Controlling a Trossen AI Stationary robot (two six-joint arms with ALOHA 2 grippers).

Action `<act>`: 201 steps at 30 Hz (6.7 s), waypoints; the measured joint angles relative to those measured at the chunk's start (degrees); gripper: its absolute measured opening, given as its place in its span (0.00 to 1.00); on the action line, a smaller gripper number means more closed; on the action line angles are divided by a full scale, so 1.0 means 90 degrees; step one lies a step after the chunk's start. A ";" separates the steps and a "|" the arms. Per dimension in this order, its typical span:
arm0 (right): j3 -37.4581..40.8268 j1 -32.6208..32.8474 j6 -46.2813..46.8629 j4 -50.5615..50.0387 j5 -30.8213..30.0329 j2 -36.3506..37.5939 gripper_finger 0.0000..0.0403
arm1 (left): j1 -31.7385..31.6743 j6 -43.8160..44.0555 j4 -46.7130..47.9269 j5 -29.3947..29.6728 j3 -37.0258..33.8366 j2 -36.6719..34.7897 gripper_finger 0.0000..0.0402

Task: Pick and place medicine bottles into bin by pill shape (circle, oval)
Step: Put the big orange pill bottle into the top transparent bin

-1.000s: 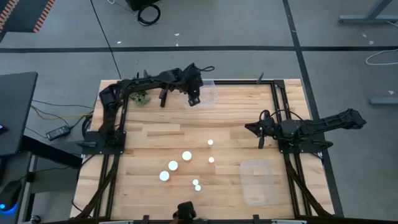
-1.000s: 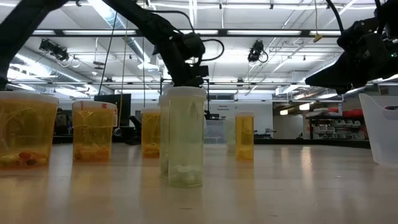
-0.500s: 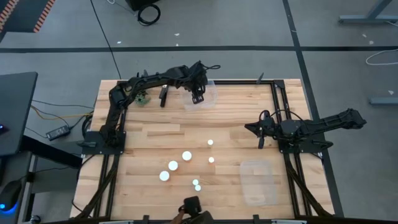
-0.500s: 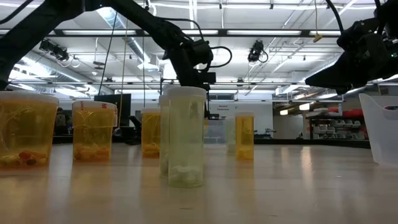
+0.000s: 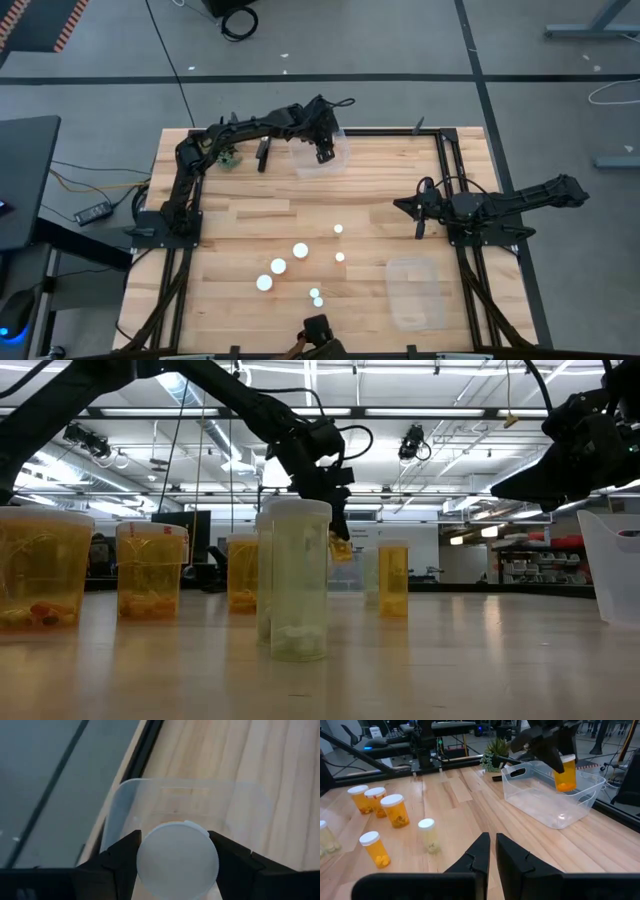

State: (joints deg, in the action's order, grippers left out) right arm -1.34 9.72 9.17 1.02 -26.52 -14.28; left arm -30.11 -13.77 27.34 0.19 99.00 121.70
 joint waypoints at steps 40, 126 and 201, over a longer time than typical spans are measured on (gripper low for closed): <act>0.0000 0.0001 -0.0001 -0.0002 -0.0001 0.0002 0.09 | 0.0010 -0.0038 0.0818 -0.0051 -0.0007 0.0210 0.72; 0.0000 0.0002 0.0000 -0.0002 -0.0001 0.0002 0.09 | 0.4499 0.3514 0.2622 0.0226 -0.2421 -0.2431 0.84; 0.0002 0.0001 0.0000 0.0024 -0.0001 0.0000 0.09 | 0.3002 0.2078 0.1678 0.0165 -0.2395 -0.2166 0.55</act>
State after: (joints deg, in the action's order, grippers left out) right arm -1.32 9.73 9.17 1.23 -26.53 -14.28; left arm -3.09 4.93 42.43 1.67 77.45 102.21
